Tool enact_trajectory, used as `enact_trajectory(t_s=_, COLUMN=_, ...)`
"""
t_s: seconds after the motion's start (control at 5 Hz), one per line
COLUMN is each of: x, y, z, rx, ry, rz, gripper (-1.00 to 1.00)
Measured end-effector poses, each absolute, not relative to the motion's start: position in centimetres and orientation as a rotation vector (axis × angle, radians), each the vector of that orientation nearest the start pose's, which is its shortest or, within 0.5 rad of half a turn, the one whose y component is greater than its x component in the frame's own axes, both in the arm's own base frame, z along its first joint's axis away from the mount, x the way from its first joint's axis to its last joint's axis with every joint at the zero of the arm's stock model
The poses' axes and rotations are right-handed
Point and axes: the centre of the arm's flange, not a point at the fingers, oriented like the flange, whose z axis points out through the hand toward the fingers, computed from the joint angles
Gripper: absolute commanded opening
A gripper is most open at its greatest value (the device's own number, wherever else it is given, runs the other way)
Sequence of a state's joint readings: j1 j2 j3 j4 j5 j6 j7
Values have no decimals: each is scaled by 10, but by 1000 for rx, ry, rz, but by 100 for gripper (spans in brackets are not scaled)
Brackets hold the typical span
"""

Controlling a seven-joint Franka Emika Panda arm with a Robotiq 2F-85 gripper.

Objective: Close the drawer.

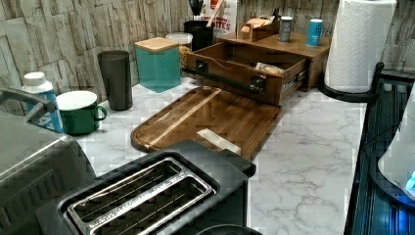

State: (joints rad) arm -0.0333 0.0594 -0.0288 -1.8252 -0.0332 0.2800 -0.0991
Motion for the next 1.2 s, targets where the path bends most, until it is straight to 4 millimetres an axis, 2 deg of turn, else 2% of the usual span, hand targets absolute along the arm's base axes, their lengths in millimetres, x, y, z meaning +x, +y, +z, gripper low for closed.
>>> enact_trajectory(t_s=0.6, x=575, y=-39, z=483, rx=-2971, ry=1151, rz=49, gripper=-100)
enact_trajectory(t_s=0.8, x=579, y=-39, z=478, rx=-2990, ry=1063, rz=-22, gripper=-100)
enact_trajectory(t_s=1.0, x=584, y=-43, z=465, rx=-3085, ry=940, rz=-52, gripper=-100)
enact_trajectory(t_s=1.2, x=591, y=-44, z=431, rx=-3152, ry=785, rz=42, gripper=-100)
